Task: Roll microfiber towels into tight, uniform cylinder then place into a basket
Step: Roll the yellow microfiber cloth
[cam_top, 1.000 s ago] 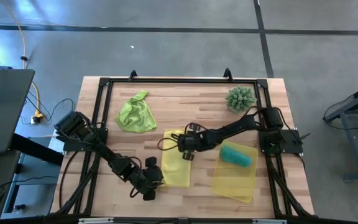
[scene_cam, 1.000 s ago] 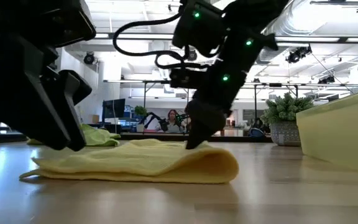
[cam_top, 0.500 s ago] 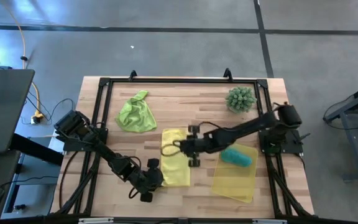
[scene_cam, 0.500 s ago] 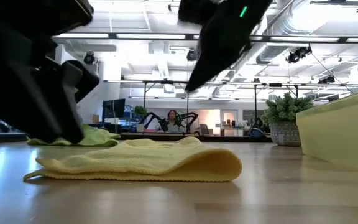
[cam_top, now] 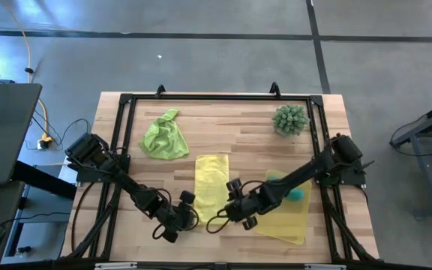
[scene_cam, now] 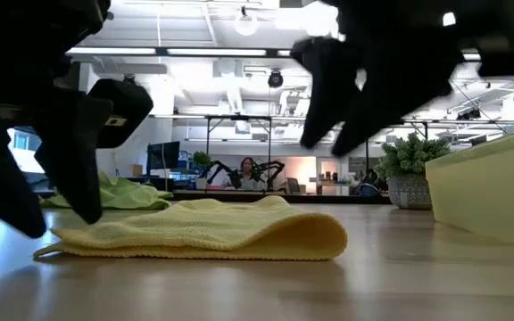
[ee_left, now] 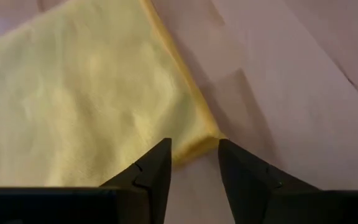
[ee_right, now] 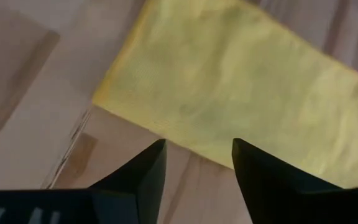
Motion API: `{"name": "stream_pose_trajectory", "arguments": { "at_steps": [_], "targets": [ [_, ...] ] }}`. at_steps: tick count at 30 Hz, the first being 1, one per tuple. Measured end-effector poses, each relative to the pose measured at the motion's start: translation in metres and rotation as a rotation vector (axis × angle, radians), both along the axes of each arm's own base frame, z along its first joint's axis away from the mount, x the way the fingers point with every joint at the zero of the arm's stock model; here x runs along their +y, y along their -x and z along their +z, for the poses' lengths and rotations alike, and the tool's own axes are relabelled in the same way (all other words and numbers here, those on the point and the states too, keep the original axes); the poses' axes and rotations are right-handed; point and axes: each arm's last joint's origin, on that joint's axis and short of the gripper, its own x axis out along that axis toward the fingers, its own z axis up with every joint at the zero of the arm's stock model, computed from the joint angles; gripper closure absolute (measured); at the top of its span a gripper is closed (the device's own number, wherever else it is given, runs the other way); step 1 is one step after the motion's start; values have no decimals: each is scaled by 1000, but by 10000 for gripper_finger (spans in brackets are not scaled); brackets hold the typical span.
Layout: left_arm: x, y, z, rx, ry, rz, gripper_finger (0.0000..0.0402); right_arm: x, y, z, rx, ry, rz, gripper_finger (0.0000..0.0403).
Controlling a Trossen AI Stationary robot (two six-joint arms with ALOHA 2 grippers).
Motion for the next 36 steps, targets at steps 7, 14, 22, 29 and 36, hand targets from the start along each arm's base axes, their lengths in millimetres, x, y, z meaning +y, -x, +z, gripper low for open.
{"name": "stream_pose_trajectory", "arguments": {
  "at_steps": [7, 14, 22, 29, 36],
  "targets": [
    [-1, 2, -1, 10, -42, -59, 236, 4, -6, -23, 39, 25, 44, 208],
    [-2, 1, -1, -16, -180, -223, 214, 17, -3, -24, 31, 2, 138, 208],
    [-1, 1, 0, -47, -380, -343, 213, 30, -6, -48, 41, 56, 279, 208],
    [-3, 2, -1, -38, -338, -396, 213, 34, -8, -52, 10, 64, 274, 208],
    [-6, -6, -5, -79, -160, -274, 213, 34, -11, -53, -16, 33, 234, 208]
  ]
}}
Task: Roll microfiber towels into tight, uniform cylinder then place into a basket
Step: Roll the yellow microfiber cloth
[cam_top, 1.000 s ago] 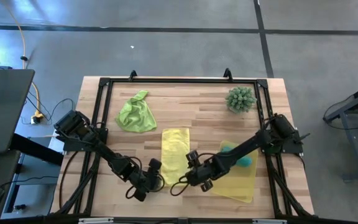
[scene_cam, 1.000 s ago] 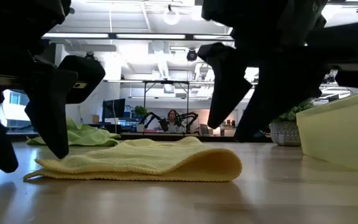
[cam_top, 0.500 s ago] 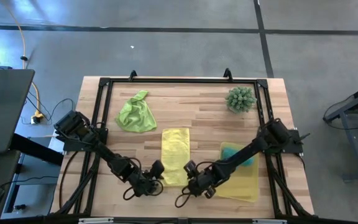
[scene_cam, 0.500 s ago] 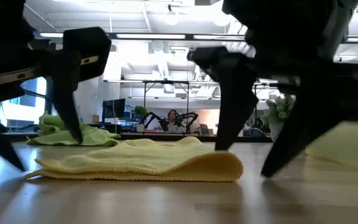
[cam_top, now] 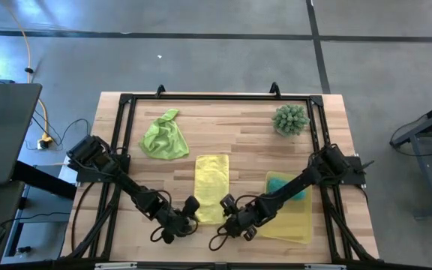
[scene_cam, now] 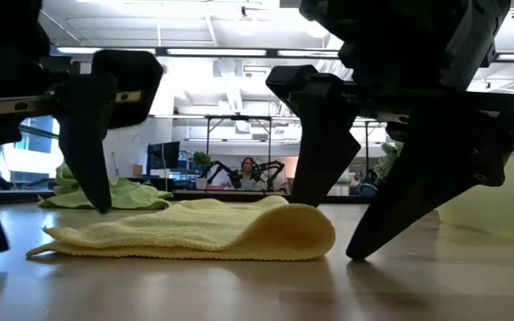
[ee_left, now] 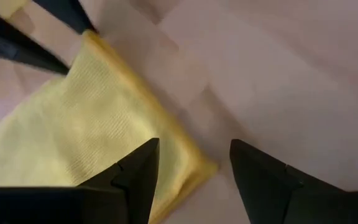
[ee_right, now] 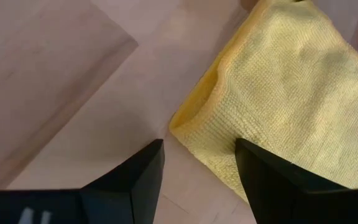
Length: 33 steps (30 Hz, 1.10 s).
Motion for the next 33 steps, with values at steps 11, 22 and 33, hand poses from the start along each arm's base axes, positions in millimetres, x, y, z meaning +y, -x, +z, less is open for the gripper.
{"name": "stream_pose_trajectory", "arguments": {
  "at_steps": [11, 22, 33],
  "targets": [
    [-6, -4, -19, -21, 15, 110, 213, 3, 2, 0, 9, -63, -92, 208],
    [-9, 4, -3, -54, -8, 97, 213, 18, 6, 29, -32, -44, -101, 208],
    [-3, 7, -5, 21, -46, 104, 213, -5, 3, 4, -58, -103, -99, 208]
  ]
}}
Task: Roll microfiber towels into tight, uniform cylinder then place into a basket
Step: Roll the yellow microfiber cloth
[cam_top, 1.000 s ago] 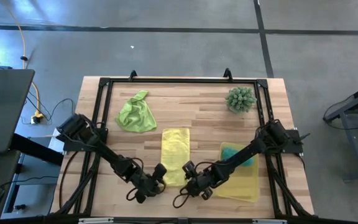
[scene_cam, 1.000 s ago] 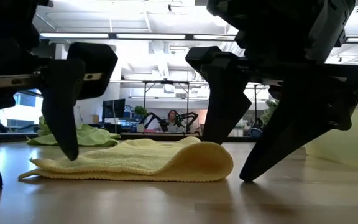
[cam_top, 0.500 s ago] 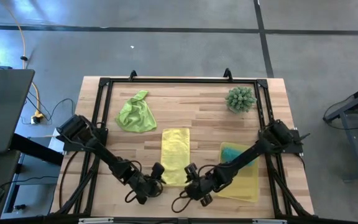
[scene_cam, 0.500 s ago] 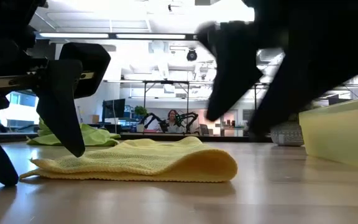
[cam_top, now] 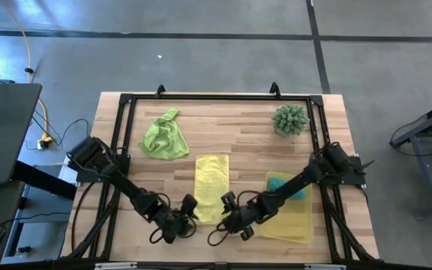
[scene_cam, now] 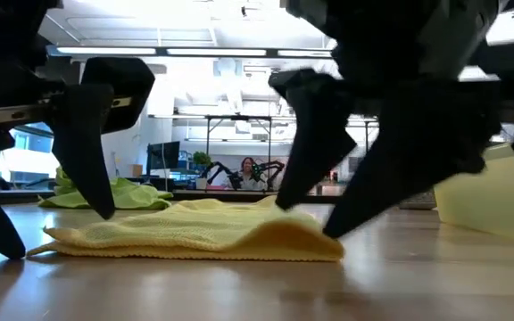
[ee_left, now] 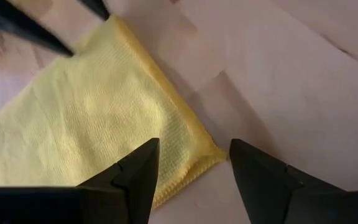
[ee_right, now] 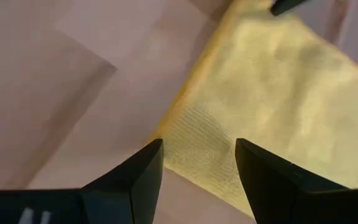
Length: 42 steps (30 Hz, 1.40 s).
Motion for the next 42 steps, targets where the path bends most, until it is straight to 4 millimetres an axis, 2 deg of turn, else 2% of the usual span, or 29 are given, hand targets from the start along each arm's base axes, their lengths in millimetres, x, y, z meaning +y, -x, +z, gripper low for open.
{"name": "stream_pose_trajectory", "arguments": {
  "at_steps": [6, 13, 18, 25, 34, 39, 42],
  "targets": [
    [8, -4, -4, 74, 142, 57, 213, -1, -2, -13, -7, -57, 23, 208],
    [15, -7, -7, 138, 254, 139, 213, 0, -2, -16, 8, -77, 4, 208],
    [15, -7, -8, 148, 278, 171, 213, 2, -6, -8, 60, -105, -54, 208],
    [15, -6, -8, 151, 284, 179, 213, 6, -10, 4, 109, -84, -32, 208],
    [15, -6, -8, 155, 321, 233, 213, 13, -14, -12, 85, -53, 70, 208],
    [15, -6, -9, 156, 352, 278, 220, 12, -14, -18, 102, -52, 3, 210],
    [15, -6, -9, 157, 369, 302, 239, 11, -12, -19, 129, -59, -28, 227]
  ]
}}
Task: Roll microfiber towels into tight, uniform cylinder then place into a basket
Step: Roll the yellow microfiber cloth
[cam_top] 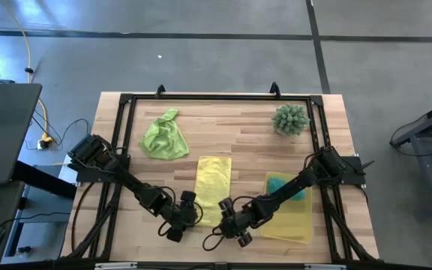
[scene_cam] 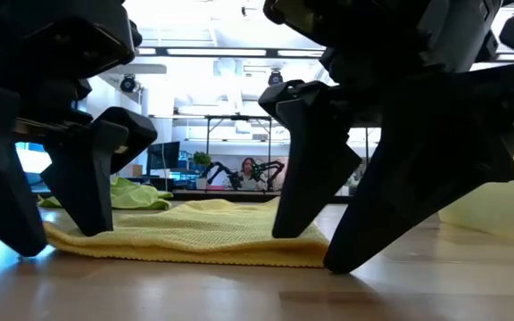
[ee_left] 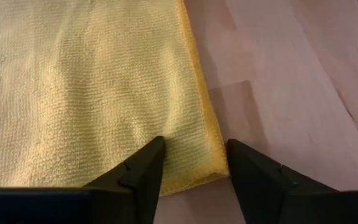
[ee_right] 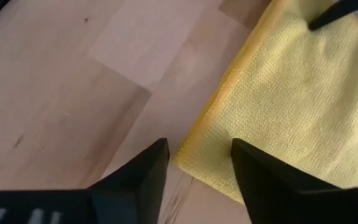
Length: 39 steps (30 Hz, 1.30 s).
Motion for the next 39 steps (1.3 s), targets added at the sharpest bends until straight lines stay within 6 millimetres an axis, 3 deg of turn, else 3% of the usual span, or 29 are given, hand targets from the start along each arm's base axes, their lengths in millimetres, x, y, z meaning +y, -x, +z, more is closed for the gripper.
{"name": "stream_pose_trajectory", "arguments": {
  "at_steps": [12, 22, 39],
  "targets": [
    [-2, 0, 1, -35, 30, 115, 343, 2, 3, 0, 39, -82, -124, 394],
    [-5, 5, 33, -101, 129, 118, 398, -4, 3, 26, 8, -166, -192, 400],
    [-2, 8, 33, -30, 246, 348, 396, -15, -6, 35, 7, -280, -293, 401]
  ]
}}
